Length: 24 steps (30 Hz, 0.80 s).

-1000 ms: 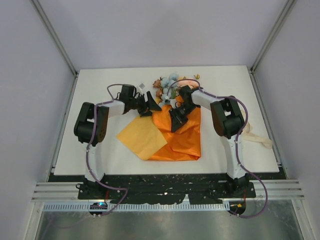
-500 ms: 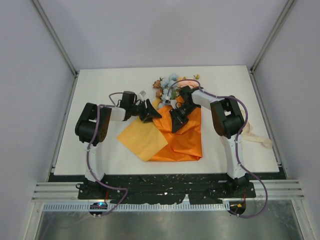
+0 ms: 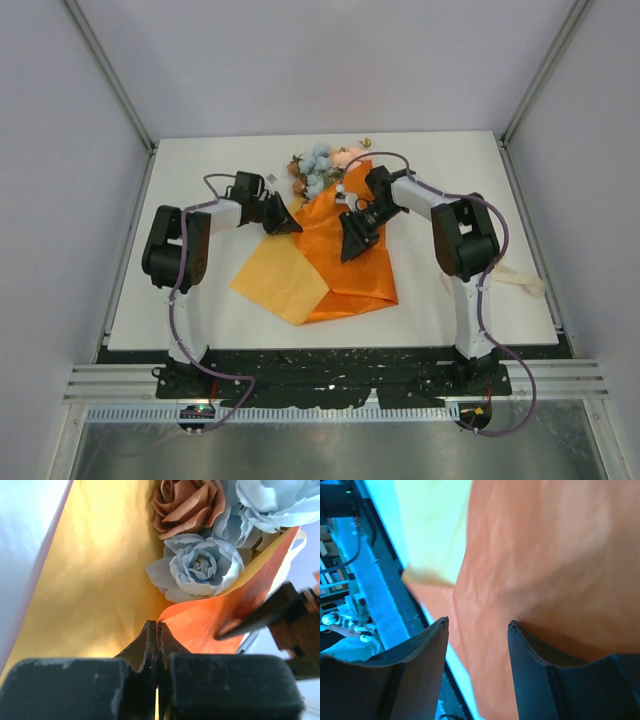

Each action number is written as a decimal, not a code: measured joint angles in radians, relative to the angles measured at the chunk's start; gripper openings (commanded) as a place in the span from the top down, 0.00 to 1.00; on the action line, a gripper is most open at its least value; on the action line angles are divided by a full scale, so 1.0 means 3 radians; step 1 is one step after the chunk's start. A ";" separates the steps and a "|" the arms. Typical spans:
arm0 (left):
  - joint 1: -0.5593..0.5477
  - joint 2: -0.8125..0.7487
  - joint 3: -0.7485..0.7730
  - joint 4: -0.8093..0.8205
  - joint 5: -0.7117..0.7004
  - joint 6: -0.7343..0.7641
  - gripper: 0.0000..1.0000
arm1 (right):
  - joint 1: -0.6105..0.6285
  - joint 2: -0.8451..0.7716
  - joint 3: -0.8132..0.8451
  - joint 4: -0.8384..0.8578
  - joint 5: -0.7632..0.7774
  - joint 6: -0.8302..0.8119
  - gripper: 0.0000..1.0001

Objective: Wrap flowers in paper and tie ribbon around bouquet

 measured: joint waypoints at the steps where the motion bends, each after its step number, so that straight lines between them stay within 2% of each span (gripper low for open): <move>1: 0.0011 0.0003 0.0058 -0.0071 -0.0055 0.0047 1.00 | -0.0022 -0.0093 -0.0072 -0.0008 -0.0038 0.0001 0.46; 7: 0.0011 0.0050 0.0361 -0.0501 -0.0285 0.0370 1.00 | -0.0167 -0.0875 -0.0881 0.0008 -0.0459 0.0022 0.50; 9: 0.0005 0.0097 0.0470 -0.0646 -0.0309 0.0477 1.00 | -0.0238 -0.0978 -0.1113 0.0015 -0.0556 0.0031 0.52; 14: -0.0013 0.0163 0.0662 -0.0927 -0.0429 0.0692 1.00 | -0.0336 -0.0712 -0.1424 0.0263 -0.0614 0.0234 0.55; 19: 0.0005 0.0163 0.0749 -0.1097 -0.0505 0.0875 0.99 | -0.0355 -0.0548 -0.1788 0.0857 -0.0785 0.0823 0.58; 20: 0.0014 0.0163 0.0750 -0.1101 -0.0498 0.0893 0.90 | -0.0355 -0.0548 -0.1850 0.1008 -0.0829 0.0987 0.58; 21: 0.0032 0.0163 0.0752 -0.1097 -0.0477 0.0910 0.77 | -0.0347 -0.0548 -0.1921 0.1197 -0.0898 0.1153 0.58; 24: 0.0146 0.0156 0.0753 -0.1064 -0.0334 0.0977 0.58 | -0.0343 -0.0553 -0.2122 0.1710 -0.1068 0.1637 0.59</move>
